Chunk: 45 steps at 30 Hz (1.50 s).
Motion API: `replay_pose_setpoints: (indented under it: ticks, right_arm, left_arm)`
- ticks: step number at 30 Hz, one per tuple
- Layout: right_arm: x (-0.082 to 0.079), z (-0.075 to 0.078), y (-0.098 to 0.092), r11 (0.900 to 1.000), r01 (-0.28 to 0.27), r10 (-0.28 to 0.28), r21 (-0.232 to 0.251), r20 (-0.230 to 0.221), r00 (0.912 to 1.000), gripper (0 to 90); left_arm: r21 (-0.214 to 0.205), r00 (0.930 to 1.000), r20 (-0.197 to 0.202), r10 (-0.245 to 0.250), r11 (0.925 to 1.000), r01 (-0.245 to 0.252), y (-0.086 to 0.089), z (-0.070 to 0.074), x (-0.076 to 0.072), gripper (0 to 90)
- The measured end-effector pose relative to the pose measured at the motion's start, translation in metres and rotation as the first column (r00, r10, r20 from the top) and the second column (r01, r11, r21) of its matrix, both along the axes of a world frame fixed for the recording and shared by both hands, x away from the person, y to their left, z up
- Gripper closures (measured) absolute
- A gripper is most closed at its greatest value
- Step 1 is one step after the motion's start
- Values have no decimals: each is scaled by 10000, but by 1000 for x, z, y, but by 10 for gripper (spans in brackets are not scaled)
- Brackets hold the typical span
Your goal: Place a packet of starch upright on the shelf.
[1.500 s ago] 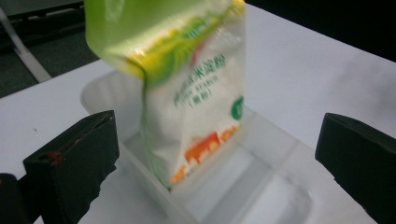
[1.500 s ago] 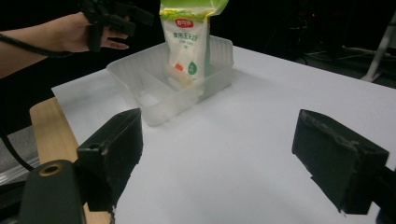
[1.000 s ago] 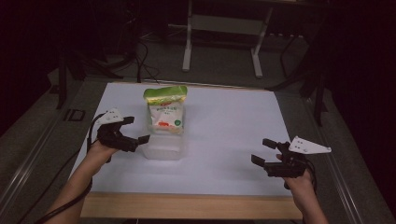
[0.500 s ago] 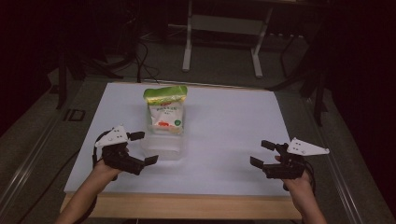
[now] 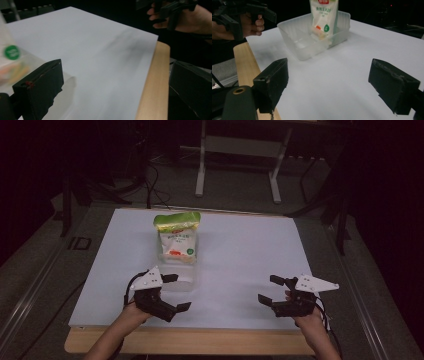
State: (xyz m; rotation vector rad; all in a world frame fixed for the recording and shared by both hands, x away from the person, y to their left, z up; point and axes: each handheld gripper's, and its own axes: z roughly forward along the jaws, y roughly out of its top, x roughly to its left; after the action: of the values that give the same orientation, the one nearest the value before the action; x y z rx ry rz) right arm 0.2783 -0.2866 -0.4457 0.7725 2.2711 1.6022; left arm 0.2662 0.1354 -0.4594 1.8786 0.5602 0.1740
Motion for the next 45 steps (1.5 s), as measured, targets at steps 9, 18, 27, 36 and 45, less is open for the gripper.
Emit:
replay_pose_setpoints:
  ticks: [9, 18, 27, 36, 45]
  right_arm:
    - [0, -12, 10, 9997, -182, 184, -177, 97, 9998, 162]
    - [0, -25, 19, 9992, -206, 219, -331, 404, 9989, 162]
    - [-1, -29, 12, 9997, 205, -213, 112, 759, 9969, 166]
    - [-1, -40, 9, 9991, 357, -343, -248, 561, 9978, 166]
    - [-1, -41, 8, 9989, 426, -415, -197, 532, 9977, 167]
  left_arm:
    - [455, 9995, -56, -306, 9985, 308, -20, -19, -4, 0]
    - [694, 9989, 194, -434, 9967, 420, -33, -36, -8, 0]
    - [624, 9968, 737, -325, 9977, 279, -32, -43, -11, 0]
    - [670, 9897, 1403, 296, 9970, -393, -29, -46, -17, 0]
    - [589, 9904, 1306, 455, 9968, -536, -29, -49, -16, 0]
